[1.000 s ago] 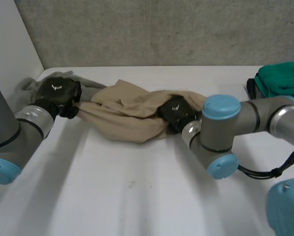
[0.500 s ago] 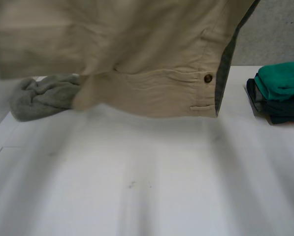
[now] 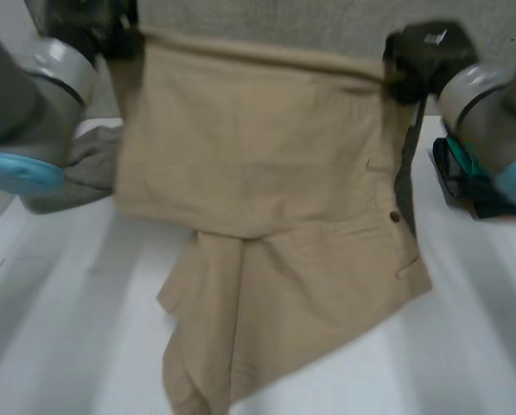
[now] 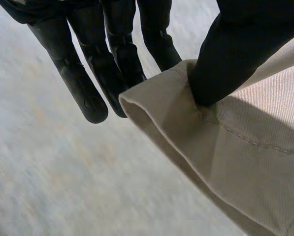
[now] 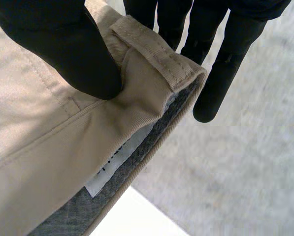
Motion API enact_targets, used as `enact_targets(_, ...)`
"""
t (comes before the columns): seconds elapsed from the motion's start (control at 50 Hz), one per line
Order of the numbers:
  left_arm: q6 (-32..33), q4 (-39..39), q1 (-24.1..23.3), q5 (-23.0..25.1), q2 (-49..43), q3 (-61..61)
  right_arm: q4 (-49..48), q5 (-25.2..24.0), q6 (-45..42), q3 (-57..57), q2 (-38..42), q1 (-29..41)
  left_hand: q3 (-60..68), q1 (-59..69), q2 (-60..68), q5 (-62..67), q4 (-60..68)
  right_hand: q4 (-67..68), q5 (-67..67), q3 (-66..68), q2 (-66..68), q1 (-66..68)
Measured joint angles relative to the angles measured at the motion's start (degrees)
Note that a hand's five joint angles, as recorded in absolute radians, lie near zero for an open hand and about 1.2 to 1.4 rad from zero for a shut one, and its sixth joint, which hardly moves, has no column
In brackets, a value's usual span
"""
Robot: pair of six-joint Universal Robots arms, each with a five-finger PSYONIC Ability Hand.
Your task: Fold the laundry.
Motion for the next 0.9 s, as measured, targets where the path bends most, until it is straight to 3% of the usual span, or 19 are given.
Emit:
enact_targets(0.06,2.2,2.7,-0.2,0.7,-9.7,3.9,-7.6,2.5,-0.2,0.0,7.8,0.7,0.0,0.0,0.0,0.0,0.0,0.0,0.0,0.0,0.1,0.0)
enact_targets(0.2,5.7,8.2,0.0,1.8,-22.9,11.6,-22.9,3.8,-0.5,-0.6,17.2,2.0,0.0,0.0,0.0,0.0,0.0,0.0,0.0,0.0,0.4,0.0)
enact_targets(0.26,6.6,11.1,0.4,1.8,-28.2,17.3,-30.7,4.0,-0.7,-2.7,21.7,2.4,-1.4,-0.6,-1.4,-0.6,-1.2,-24.1,-24.2,-24.0,-23.7,-21.9)
enact_targets(0.28,6.7,11.8,0.5,1.8,-29.1,18.7,-31.7,4.0,-0.7,-3.5,22.6,2.5,-5.4,-4.6,-5.5,-3.8,-5.6,-32.1,-32.6,-32.0,-32.0,-29.0)
enact_targets(0.3,6.8,12.7,0.5,1.8,-30.0,20.2,-32.7,4.1,-0.9,-5.0,24.0,2.6,-17.7,-18.5,-18.0,-15.9,-18.1,-44.2,-45.1,-44.1,-44.3,-41.2)
enact_targets(0.32,6.8,13.2,0.5,1.7,-30.3,20.8,-32.9,4.1,-1.0,-5.7,24.6,2.7,-28.5,-29.9,-29.0,-25.9,-28.1,-47.1,-47.8,-47.8,-47.8,-44.8)
enact_targets(0.34,6.8,13.4,0.5,1.7,-30.4,21.1,-32.9,4.1,-1.0,-6.3,24.9,2.7,-28.5,-29.9,-29.0,-25.9,-28.1,-50.2,-50.6,-49.9,-50.4,-47.5)
enact_targets(0.36,6.8,14.4,0.4,1.6,-30.9,22.3,-32.3,4.2,-1.2,-8.4,26.0,2.8,-45.8,-49.8,-47.4,-44.7,-46.9,-55.5,-55.3,-55.4,-54.7,-51.3)
enact_targets(0.4,6.7,15.1,0.1,1.5,-30.8,22.6,-31.0,4.3,-1.3,-9.9,26.2,2.8,-54.9,-55.3,-55.5,-53.3,-55.8,-56.4,-55.4,-56.1,-55.1,-51.3)
enact_targets(0.58,6.7,15.5,-3.3,-1.0,-20.3,12.1,-20.2,2.6,-2.6,-4.8,14.9,0.8,-56.0,-55.1,-56.4,-53.9,-56.9,-56.4,-55.4,-56.1,-55.1,-51.3)
enact_targets(0.7,6.8,12.7,-6.0,-6.0,-6.5,-3.8,-11.9,-4.0,-8.2,10.4,0.8,-3.2,-55.3,-54.1,-55.7,-53.4,-56.1,-56.4,-55.4,-56.1,-55.1,-51.3)
enact_targets(0.82,6.0,0.4,-13.4,-9.1,8.1,-22.2,-3.3,-11.6,-16.9,25.5,-8.5,-8.7,-39.8,-35.9,-39.9,-38.1,-39.9,-55.5,-54.5,-54.9,-54.0,-51.0)
enact_targets(0.9,4.3,-9.0,-19.2,-9.6,13.4,-31.4,4.4,-15.8,-23.3,32.9,-10.9,-12.3,-36.0,-33.0,-36.2,-34.4,-36.0,-54.5,-53.2,-53.5,-52.9,-50.7)
